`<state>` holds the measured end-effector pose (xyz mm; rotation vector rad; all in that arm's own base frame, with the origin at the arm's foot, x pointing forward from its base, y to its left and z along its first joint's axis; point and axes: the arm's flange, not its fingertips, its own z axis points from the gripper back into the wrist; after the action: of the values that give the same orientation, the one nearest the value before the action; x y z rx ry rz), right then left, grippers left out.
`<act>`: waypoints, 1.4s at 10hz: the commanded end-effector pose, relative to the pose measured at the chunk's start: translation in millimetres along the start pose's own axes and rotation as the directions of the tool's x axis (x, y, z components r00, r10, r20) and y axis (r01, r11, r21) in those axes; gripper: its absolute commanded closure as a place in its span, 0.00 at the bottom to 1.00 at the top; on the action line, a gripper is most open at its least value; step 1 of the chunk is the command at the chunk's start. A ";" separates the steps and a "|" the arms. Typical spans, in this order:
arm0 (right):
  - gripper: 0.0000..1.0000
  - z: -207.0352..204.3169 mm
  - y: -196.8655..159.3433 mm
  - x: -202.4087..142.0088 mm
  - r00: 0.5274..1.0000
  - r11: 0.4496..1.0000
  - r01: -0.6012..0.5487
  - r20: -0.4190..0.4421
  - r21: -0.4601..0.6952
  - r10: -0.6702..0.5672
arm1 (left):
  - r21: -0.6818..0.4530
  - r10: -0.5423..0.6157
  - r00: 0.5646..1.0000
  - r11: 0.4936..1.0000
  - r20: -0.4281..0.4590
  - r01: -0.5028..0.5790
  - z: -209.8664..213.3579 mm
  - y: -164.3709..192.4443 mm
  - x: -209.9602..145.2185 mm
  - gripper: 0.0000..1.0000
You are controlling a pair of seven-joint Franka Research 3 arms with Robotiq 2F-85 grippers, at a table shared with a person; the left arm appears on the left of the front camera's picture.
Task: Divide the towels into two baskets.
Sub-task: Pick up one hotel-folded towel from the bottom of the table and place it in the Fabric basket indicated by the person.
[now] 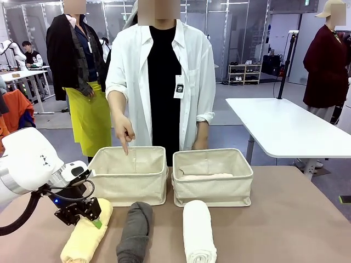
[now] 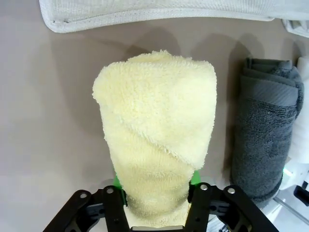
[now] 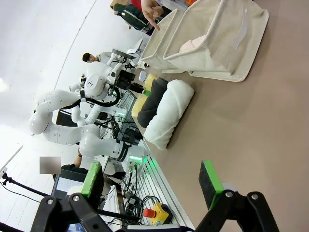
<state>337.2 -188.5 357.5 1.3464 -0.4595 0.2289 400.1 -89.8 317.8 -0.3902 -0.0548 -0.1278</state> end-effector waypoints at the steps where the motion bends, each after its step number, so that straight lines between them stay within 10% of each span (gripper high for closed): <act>1: 0.00 0.0 0.8 -0.6 1.000 1.000 -0.018 0.001 0.004 0.018 | -0.066 0.030 0.999 0.997 -0.020 -0.031 7.7 0.3 -26.1 0.70; 6: 0.00 0.0 0.8 -0.6 1.000 1.000 -0.018 0.001 0.004 0.018 | -0.045 -0.306 0.952 0.951 0.020 0.306 141.0 -33.6 -17.0 0.67; 9: 0.00 0.0 0.8 -0.6 1.000 1.000 -0.018 0.001 0.004 0.018 | -0.028 -0.773 0.614 0.618 0.161 0.785 198.5 -57.5 -10.9 0.67; 12: 0.00 0.0 0.8 -0.6 1.000 1.000 -0.018 0.001 0.004 0.018 | 0.225 -0.995 0.101 0.098 0.000 0.969 214.9 -82.3 -34.4 0.67; 13: 0.00 0.0 0.8 -0.6 1.000 1.000 -0.018 0.001 0.004 0.018 | 0.291 -0.998 0.036 0.020 -0.050 0.957 213.3 -84.0 -44.4 0.67; 14: 0.00 0.0 0.8 -0.6 1.000 1.000 -0.018 0.001 0.004 0.018 | 0.281 -0.997 0.080 0.073 -0.013 0.957 213.6 -80.1 -50.8 0.67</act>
<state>337.2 -188.6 357.5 1.3462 -0.4600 0.2290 344.8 -87.4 551.1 -0.0835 -0.4145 -1.4986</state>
